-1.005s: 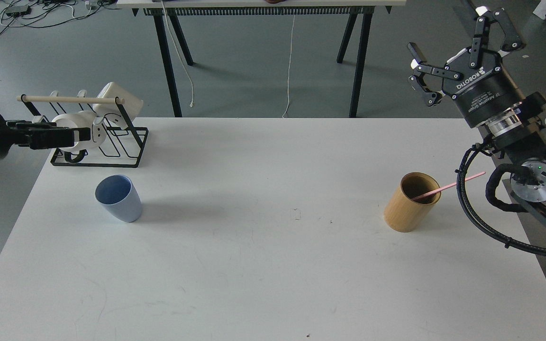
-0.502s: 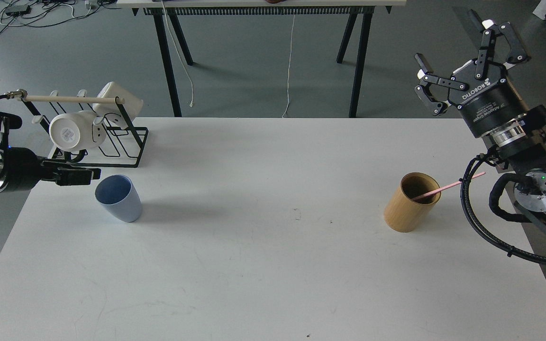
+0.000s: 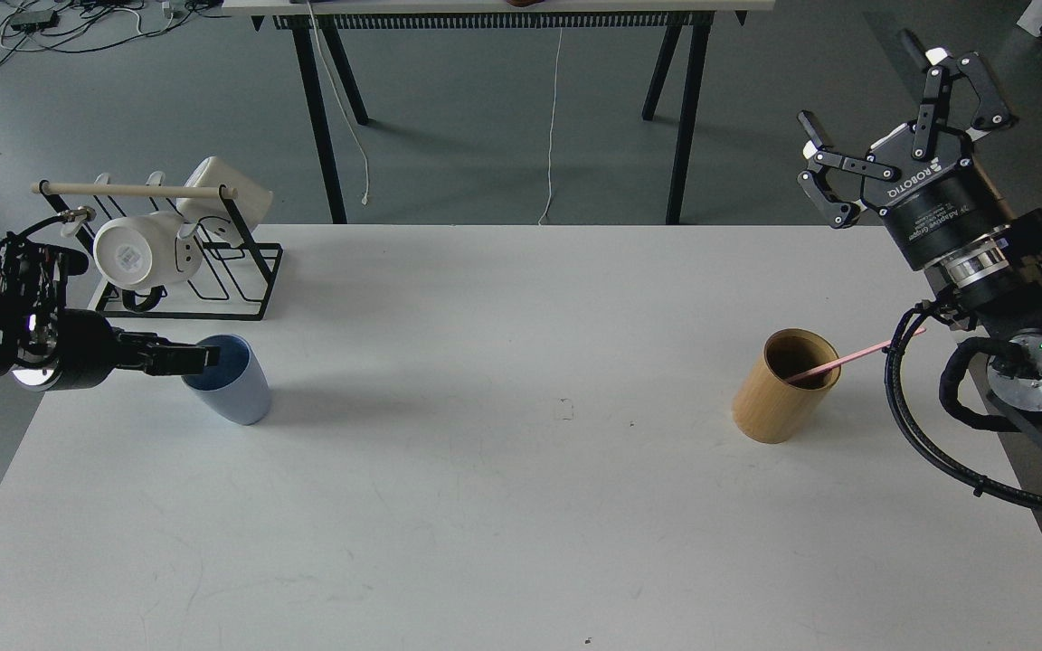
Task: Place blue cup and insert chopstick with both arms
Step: 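Close the left gripper around the side of the blue cup, then lift the blue cup with the left gripper and carry it toward the table center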
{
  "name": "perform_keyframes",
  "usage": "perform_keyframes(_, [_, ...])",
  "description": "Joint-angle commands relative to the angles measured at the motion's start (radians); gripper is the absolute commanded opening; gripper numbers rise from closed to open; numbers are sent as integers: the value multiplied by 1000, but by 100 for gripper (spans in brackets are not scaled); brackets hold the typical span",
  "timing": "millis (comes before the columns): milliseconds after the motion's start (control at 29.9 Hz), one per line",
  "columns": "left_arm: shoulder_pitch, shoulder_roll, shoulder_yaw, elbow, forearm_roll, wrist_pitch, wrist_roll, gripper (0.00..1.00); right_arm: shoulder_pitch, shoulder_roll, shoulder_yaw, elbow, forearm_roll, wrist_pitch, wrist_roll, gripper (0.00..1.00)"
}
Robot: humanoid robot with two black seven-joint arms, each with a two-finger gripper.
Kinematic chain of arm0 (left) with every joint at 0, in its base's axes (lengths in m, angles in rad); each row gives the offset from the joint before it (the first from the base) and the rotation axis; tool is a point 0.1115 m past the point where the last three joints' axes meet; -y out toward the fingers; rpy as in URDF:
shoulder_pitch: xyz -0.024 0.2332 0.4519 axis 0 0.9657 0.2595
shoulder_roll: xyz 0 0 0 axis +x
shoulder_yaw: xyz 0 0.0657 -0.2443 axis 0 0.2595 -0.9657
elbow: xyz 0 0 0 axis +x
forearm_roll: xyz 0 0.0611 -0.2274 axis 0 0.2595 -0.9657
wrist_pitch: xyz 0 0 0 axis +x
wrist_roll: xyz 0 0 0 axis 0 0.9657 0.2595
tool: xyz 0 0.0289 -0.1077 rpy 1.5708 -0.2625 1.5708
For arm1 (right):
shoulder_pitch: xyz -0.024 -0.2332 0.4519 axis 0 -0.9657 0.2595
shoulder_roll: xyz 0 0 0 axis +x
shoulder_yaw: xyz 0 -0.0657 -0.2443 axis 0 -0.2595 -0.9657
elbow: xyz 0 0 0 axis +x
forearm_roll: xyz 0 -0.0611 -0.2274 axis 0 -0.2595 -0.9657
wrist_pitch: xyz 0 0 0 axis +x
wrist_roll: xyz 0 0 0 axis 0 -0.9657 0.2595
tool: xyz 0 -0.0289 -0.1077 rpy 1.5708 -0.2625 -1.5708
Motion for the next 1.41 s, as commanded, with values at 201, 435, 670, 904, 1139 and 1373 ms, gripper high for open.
perform_keyframes(201, [8, -38, -1, 28, -7, 38, 0, 78, -7, -1, 9, 0, 0, -1, 0, 96])
perform_keyframes(435, [27, -39, -1, 32, -2, 43, 0, 60, -20, -4, 20, -1, 0, -1, 0, 96])
perform_keyframes(670, [38, -36, -1, 35, -7, 122, 0, 21, -34, -4, 28, -1, 0, -1, 0, 96])
perform_keyframes(904, [58, -39, -3, 68, -13, 178, 0, 2, -39, -4, 31, -1, 0, -1, 0, 96])
perform_keyframes(1139, [51, -35, -13, 34, -30, 184, 0, 1, -40, -4, 31, -1, 0, -1, 0, 96])
perform_keyframes(1373, [-8, 27, -16, -182, -180, 164, 0, 0, -42, -11, 77, -9, 0, -2, 0, 96])
